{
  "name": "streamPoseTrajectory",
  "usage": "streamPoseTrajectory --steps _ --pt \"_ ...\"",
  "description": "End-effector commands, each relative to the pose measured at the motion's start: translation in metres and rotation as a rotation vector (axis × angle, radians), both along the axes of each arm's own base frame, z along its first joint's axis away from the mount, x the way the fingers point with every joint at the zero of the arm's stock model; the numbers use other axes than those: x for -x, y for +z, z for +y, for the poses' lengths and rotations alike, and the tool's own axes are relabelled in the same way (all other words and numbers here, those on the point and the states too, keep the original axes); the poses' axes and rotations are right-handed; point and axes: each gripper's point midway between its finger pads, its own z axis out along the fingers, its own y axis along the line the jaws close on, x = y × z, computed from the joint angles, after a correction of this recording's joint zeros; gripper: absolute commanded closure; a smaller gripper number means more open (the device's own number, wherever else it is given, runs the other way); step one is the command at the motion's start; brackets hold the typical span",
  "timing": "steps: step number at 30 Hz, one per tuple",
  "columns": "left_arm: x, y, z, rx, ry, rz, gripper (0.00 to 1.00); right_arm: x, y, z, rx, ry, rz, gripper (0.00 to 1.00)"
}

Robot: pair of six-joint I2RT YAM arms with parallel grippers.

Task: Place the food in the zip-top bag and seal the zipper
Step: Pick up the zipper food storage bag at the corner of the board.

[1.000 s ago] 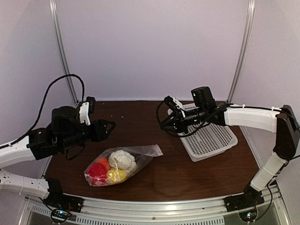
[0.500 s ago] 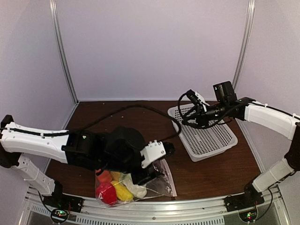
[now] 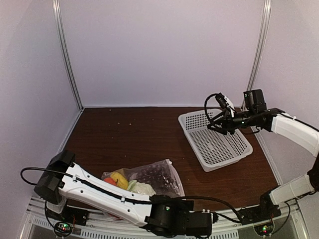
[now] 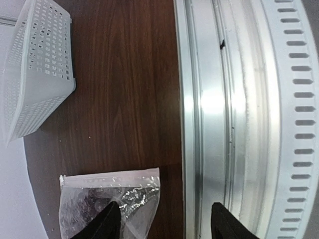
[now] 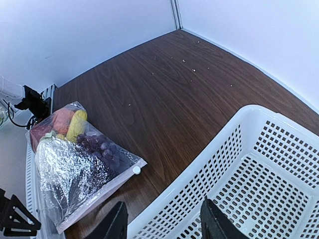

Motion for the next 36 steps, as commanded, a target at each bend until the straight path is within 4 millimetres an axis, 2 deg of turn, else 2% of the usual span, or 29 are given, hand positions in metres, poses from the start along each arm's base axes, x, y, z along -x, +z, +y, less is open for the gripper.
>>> streamPoseTrajectory --steps 1,5,8,13,15,20,24,27,30,34,36 --pt "-0.025 -0.004 -0.002 -0.089 0.045 -0.223 0.37 -0.001 0.009 -0.001 -0.035 -0.021 -0.003 0.49" --pt "-0.041 -0.010 -0.008 -0.108 0.097 -0.361 0.37 0.000 0.015 -0.002 -0.049 -0.026 -0.017 0.49" --pt "-0.045 -0.022 -0.007 -0.133 0.108 -0.344 0.38 -0.001 0.019 -0.002 -0.060 -0.030 -0.019 0.49" --pt "-0.059 -0.037 0.007 -0.189 0.160 -0.340 0.39 -0.001 0.020 -0.001 -0.065 -0.026 -0.019 0.48" --pt "-0.073 -0.037 0.016 -0.208 0.210 -0.388 0.45 -0.002 0.020 -0.001 -0.063 -0.029 -0.022 0.48" --pt "-0.094 -0.021 0.017 -0.150 0.291 -0.420 0.74 -0.002 0.017 -0.003 -0.040 -0.034 -0.036 0.48" --pt "-0.105 0.017 0.009 -0.028 0.317 -0.403 0.93 0.002 0.014 -0.007 -0.023 -0.011 -0.033 0.48" --pt "-0.109 0.060 0.002 0.143 0.301 -0.316 1.00 -0.001 0.017 -0.012 -0.035 -0.009 -0.023 0.48" --pt "-0.113 0.109 0.000 0.309 0.248 -0.256 1.00 -0.002 0.021 -0.018 -0.031 -0.003 -0.020 0.47" --pt "-0.124 0.175 0.009 0.477 0.235 -0.241 1.00 0.003 0.026 -0.028 -0.027 0.023 -0.012 0.44" --pt "-0.126 0.200 0.013 0.541 0.226 -0.251 1.00 0.010 0.028 -0.030 -0.031 0.059 -0.018 0.42"
